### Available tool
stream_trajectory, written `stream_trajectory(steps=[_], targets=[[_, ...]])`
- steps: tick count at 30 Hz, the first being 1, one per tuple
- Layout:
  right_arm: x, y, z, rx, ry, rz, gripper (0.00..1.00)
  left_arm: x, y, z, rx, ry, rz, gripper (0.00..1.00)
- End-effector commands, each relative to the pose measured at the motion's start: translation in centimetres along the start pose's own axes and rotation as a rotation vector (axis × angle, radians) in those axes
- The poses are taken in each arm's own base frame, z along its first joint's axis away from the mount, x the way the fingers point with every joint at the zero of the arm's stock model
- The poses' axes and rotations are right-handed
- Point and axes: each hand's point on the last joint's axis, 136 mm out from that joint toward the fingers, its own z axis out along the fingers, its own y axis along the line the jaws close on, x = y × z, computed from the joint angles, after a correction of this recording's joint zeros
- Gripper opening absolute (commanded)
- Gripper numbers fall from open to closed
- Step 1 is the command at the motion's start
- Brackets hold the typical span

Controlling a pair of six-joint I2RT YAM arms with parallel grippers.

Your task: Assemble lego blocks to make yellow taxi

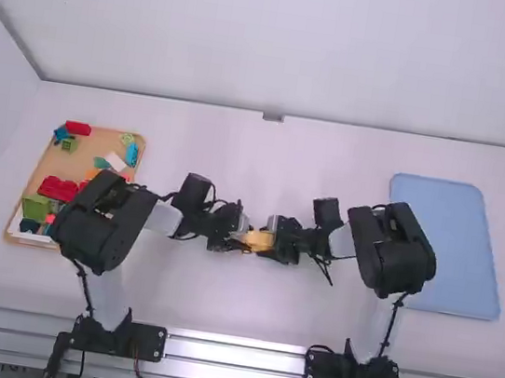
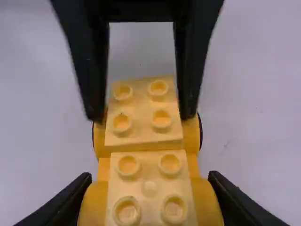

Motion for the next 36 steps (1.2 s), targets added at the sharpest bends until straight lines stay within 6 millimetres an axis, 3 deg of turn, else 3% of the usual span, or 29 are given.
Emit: stream_trajectory(steps=[1, 9, 14, 19, 21, 22, 23, 25, 36], targets=[[0.4, 0.6, 0.2, -0.019, -0.003, 0.023, 0.49, 2.2, -0.4, 0.5, -0.014, 0.088, -0.049, 0.57], [0.4, 0.6, 0.2, -0.018, -0.003, 0.028, 0.49, 0.4, 1.4, -0.1, -0.048, 0.059, -0.044, 0.66], [0.4, 0.6, 0.2, -0.019, -0.003, 0.029, 0.49, -3.1, 1.7, -1.6, -0.048, 0.001, 0.000, 0.72], [0.3, 0.7, 0.3, -0.022, -0.003, 0.026, 0.49, -4.6, 1.4, -2.4, -0.058, -0.005, 0.018, 0.74], [0.4, 0.6, 0.2, -0.020, -0.004, 0.028, 0.49, -4.9, 1.3, -2.6, -0.061, -0.008, 0.026, 0.66], [0.4, 0.6, 0.2, -0.019, -0.003, 0.027, 0.49, -5.0, 1.2, -2.7, -0.062, -0.010, 0.026, 0.52], [0.4, 0.6, 0.2, -0.019, -0.003, 0.028, 0.49, -4.9, 1.1, -2.7, -0.061, -0.008, 0.024, 0.22], [0.4, 0.6, 0.3, -0.020, -0.003, 0.027, 0.49, -4.5, 0.9, -2.7, -0.059, 0.000, 0.015, 0.02], [0.3, 0.6, 0.3, -0.021, -0.004, 0.028, 0.49, 0.0, -0.2, -1.2, -0.024, 0.089, -0.097, 0.02]])
